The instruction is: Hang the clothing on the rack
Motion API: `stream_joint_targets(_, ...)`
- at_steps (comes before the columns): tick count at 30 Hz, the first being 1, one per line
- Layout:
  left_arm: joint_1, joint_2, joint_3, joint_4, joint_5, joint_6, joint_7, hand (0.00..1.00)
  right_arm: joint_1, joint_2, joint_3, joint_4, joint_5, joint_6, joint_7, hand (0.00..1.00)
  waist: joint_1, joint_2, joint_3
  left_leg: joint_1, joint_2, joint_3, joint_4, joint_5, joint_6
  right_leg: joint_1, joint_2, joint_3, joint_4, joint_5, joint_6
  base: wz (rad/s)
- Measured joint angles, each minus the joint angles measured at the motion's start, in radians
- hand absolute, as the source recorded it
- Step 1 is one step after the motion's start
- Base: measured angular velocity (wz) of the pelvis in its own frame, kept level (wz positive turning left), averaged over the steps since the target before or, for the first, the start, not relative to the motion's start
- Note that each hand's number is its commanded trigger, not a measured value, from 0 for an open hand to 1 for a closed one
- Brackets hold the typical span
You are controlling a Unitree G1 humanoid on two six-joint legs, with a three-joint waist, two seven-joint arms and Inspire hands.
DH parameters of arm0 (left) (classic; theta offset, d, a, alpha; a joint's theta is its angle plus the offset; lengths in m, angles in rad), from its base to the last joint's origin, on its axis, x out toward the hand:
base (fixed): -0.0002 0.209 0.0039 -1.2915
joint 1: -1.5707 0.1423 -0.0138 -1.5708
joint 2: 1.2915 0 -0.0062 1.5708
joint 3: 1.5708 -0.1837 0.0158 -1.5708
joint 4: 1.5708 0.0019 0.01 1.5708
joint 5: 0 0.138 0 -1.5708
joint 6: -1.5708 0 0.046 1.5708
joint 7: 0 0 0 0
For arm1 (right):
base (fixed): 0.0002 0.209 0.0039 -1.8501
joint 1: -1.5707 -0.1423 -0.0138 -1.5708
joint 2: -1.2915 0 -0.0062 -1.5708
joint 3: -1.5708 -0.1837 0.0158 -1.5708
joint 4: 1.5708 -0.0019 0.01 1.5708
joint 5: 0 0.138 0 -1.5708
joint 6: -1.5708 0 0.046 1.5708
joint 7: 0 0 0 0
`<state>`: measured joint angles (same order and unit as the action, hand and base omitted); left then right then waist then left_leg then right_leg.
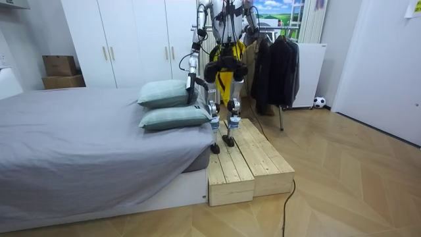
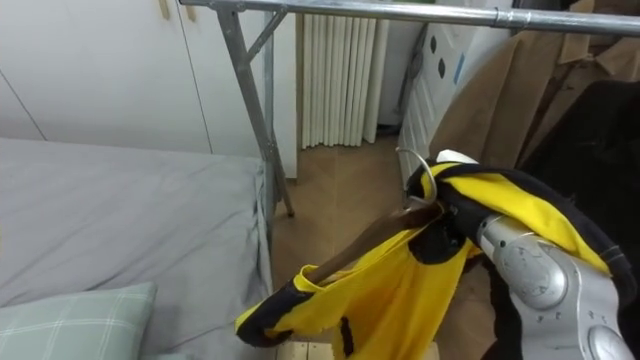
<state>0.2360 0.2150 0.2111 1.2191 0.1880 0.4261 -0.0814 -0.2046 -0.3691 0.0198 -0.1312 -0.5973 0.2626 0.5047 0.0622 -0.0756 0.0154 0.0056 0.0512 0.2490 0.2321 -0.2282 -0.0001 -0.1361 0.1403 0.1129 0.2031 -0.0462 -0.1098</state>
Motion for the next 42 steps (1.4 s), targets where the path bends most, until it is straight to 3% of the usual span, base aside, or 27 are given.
stream_joint_targets(7,0.009,0.000,0.023,0.000,0.003,0.000,0.008,0.00,0.032,0.001,-0.028,0.084,0.122,0.000,0.000,1.00,0.001,-0.001,0.0000,0.019,0.004,-0.001,-0.008,0.001,-0.002,0.024,0.001,0.000,0.000,-0.003,-0.003,0.00)
stream_joint_targets(18,0.010,0.003,0.044,0.000,0.003,-0.002,0.009,0.00,0.034,0.001,-0.081,0.188,0.179,-0.002,-0.051,1.00,0.003,-0.003,0.0001,0.022,0.003,-0.007,-0.006,0.003,-0.007,0.026,0.006,0.009,0.003,-0.013,-0.007,-0.01)
stream_joint_targets(25,0.011,0.013,0.086,0.000,0.002,-0.005,0.010,0.00,0.023,-0.003,-0.086,0.243,0.279,-0.001,-0.077,1.00,0.012,-0.033,-0.0003,0.022,0.004,-0.011,0.004,0.003,-0.007,0.031,0.006,0.006,0.003,-0.016,-0.008,0.00)
stream_joint_targets(30,0.034,0.012,0.092,-0.001,0.005,-0.029,0.010,0.00,-0.060,-0.008,-0.105,0.313,0.343,0.001,-0.080,1.00,0.017,-0.038,-0.0015,0.025,0.003,-0.009,0.005,0.003,-0.007,0.033,0.005,0.008,0.002,-0.018,0.000,0.00)
stream_joint_targets(34,0.040,0.012,0.100,-0.004,0.005,-0.038,0.009,0.00,-0.111,-0.059,-0.113,0.357,0.441,0.003,-0.089,1.00,0.023,-0.040,-0.0031,0.026,0.003,-0.017,0.005,0.003,-0.006,0.038,0.001,-0.001,0.003,-0.016,-0.001,0.05)
stream_joint_targets(42,0.041,0.014,0.104,-0.007,0.003,-0.039,0.011,0.00,-0.280,-0.108,-0.112,0.544,0.450,0.022,-0.100,1.00,0.025,-0.044,-0.0030,0.039,-0.004,-0.034,0.004,0.003,-0.007,0.047,0.000,-0.009,0.011,-0.023,-0.009,0.04)
